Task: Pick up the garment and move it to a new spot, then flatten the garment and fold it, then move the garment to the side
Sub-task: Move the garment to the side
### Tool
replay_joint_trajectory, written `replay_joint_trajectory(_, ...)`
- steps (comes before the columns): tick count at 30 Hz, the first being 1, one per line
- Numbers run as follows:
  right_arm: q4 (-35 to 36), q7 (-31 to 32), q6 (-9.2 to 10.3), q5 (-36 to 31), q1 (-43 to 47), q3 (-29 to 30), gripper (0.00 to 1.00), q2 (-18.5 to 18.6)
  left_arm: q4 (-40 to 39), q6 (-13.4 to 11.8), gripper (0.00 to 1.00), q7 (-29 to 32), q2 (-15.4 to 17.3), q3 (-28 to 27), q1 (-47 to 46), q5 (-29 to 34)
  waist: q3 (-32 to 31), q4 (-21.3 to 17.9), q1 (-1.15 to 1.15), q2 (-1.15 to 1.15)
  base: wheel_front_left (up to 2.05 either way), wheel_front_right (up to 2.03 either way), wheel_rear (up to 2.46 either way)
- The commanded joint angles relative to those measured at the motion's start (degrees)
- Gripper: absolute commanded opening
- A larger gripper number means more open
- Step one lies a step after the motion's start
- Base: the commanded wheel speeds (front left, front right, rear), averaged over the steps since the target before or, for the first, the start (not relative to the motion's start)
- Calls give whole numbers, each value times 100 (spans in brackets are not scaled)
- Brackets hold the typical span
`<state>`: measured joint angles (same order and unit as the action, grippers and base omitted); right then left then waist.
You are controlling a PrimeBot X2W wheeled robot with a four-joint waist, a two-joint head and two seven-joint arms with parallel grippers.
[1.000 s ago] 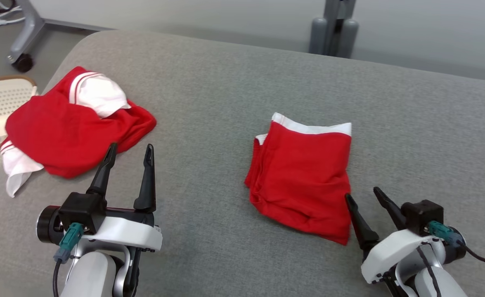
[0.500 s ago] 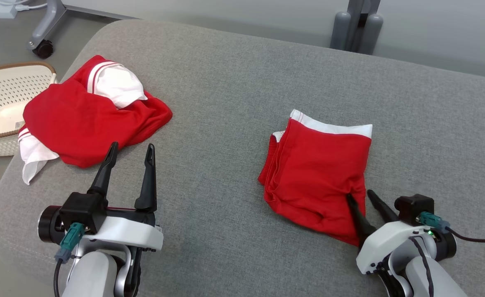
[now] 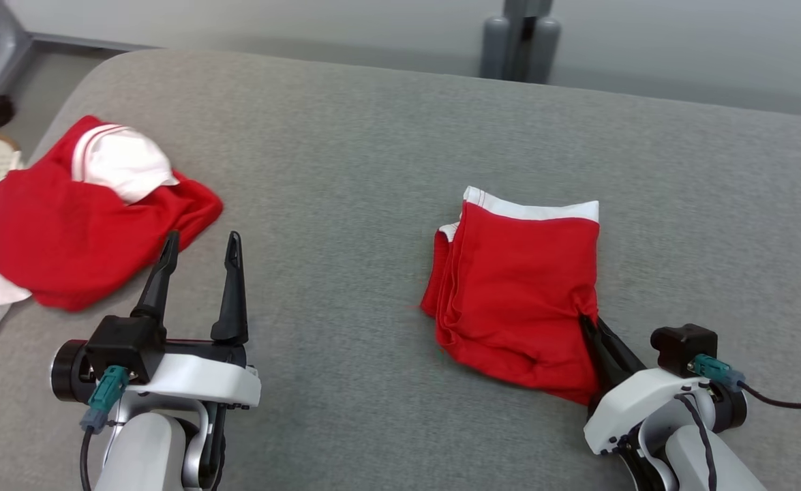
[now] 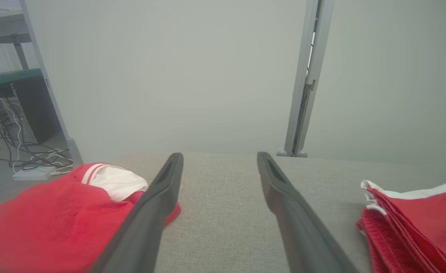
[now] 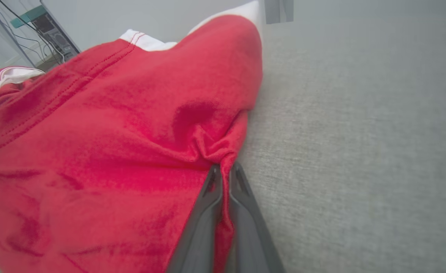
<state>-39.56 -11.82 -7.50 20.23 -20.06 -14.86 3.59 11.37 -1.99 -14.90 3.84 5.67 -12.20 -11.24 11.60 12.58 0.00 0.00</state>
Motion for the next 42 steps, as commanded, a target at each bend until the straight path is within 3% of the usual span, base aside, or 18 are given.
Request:
replay_joint_trajectory(1, 5, -48, 1, 5, 74, 26, 0, 63, -15, 23, 100, -16, 17, -33, -75, 31, -4, -193, 0, 0, 0, 0, 0)
replay_joint_trajectory(13, 84, -70, 3, -113, 0, -87, 0, 254, -165, 60, 100, -16, 128, -8, -219, 251, 307, -1484, 0, 0, 0, 0, 0)
replay_joint_trajectory(22, -283, -168, 1, -306, -836, 33, 0, 862, -579, 99, 100, 83, 301, 137, -561, 440, 878, -2356, 0, 0, 0, 0, 0)
replay_joint_trajectory(32, -1148, -303, 1, -783, -1846, 279, 0, 1739, -1073, 179, 100, 339, 431, 390, -969, 650, 1412, -2687, 0, 0, 0, 0, 0)
replay_joint_trajectory(38, -1543, -344, 1, -1068, -2148, 541, 0, 1920, -1172, 160, 100, 383, 487, 439, -993, 680, 1515, -2726, 0, 0, 0, 0, 0)
replay_joint_trajectory(39, -1577, -347, 1, -1090, -2190, 597, 13, 1904, -1185, 154, 100, 395, 493, 447, -993, 682, 1521, -2725, 0, 0, 0, 0, 0)
replay_joint_trajectory(40, -1618, -349, 1, -1137, -2212, 626, 46, 1890, -1191, 148, 100, 403, 503, 455, -992, 685, 1525, -2723, 0, 0, 0, 0, 0)
replay_joint_trajectory(41, -1630, -352, 1, -1143, -2226, 677, 100, 1861, -1190, 144, 100, 406, 511, 454, -985, 679, 1520, -2725, 0, 0, 0, 0, 0)
replay_joint_trajectory(42, -1618, -355, 1, -1189, -2247, 725, 100, 1839, -1195, 139, 100, 407, 515, 452, -973, 673, 1514, -2729, 0, 0, 0, 0, 0)
